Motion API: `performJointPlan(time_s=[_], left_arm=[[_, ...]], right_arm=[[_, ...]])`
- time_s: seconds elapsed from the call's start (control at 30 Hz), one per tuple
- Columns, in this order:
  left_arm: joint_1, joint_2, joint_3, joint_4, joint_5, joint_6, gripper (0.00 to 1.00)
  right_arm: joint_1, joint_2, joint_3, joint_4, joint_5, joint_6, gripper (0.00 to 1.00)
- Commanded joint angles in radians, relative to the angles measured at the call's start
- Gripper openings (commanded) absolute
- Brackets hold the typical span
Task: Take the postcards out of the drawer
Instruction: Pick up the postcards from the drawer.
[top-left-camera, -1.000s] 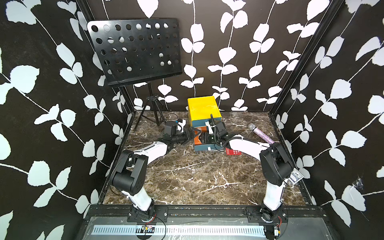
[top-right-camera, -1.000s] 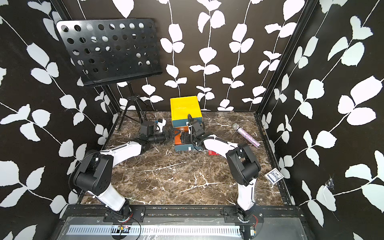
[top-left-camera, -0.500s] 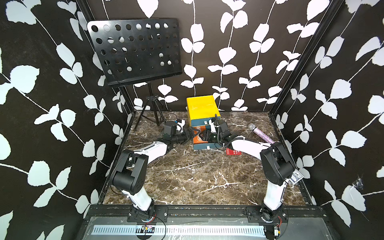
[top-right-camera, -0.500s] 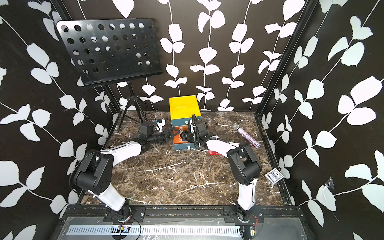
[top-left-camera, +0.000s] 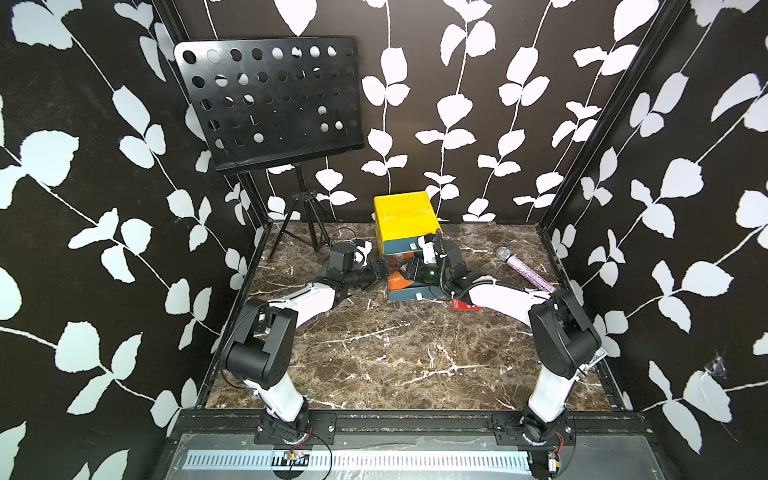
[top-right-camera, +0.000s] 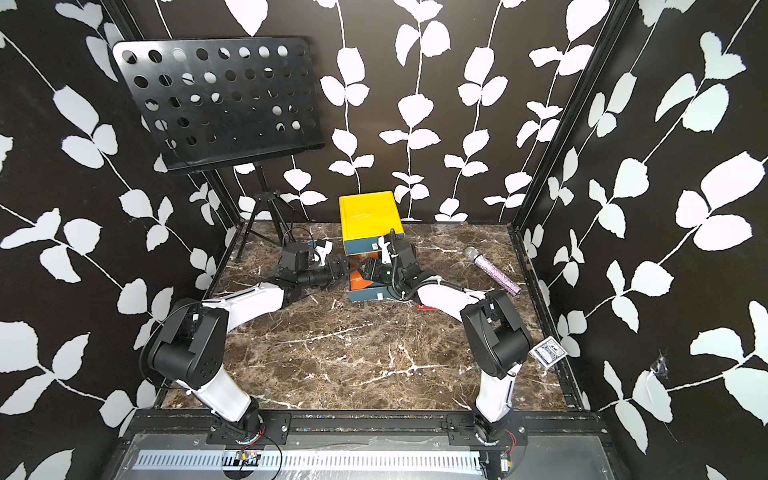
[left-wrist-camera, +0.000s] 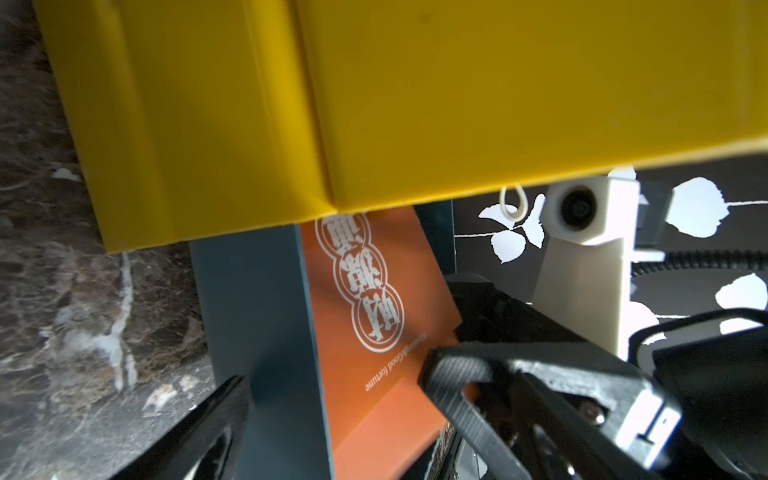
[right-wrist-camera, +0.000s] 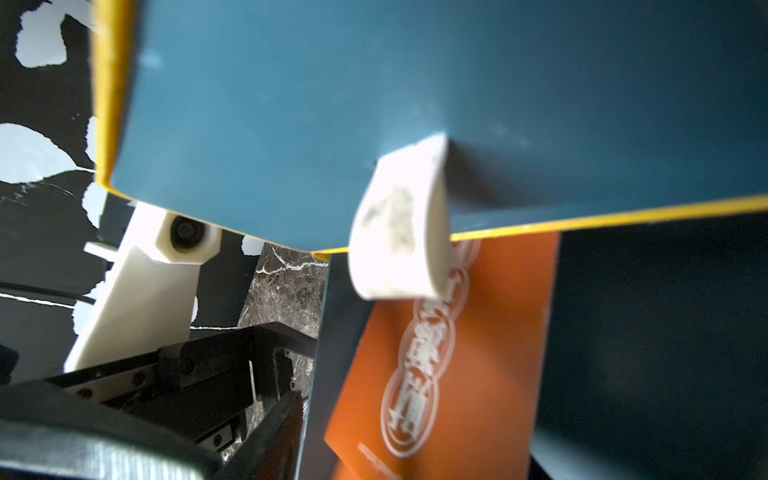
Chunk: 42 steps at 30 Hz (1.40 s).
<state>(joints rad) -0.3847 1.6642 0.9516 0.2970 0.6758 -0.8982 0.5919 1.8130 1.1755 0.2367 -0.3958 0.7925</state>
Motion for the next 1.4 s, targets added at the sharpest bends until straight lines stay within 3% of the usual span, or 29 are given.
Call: performJointPlan(time_s=[0.0, 0.17, 0.5, 1.0, 1.37], left_arm=[[-0.014, 0.002, 0.004, 0.005, 0.038, 0.001, 0.99], [-0.014, 0.0, 0.007, -0.004, 0.037, 0.005, 0.99], [-0.015, -0.001, 0.016, -0.023, 0.031, 0.016, 0.99], [0.001, 0.004, 0.061, -0.061, 0.012, 0.038, 0.99], [0.042, -0.045, 0.097, -0.139, 0.014, 0.094, 0.99]], right_arm=[[0.006, -0.026, -0.017, 0.055, -0.043, 0.032, 0.57], [0.002, -0.024, -0.021, 0.046, -0.027, 0.042, 0.47], [-0.023, -0.049, -0.025, -0.012, 0.004, 0.076, 0.0], [-0.083, -0.204, -0.081, -0.109, -0.075, 0.187, 0.0], [-0.148, -0.413, -0.185, -0.168, -0.179, 0.211, 0.0]])
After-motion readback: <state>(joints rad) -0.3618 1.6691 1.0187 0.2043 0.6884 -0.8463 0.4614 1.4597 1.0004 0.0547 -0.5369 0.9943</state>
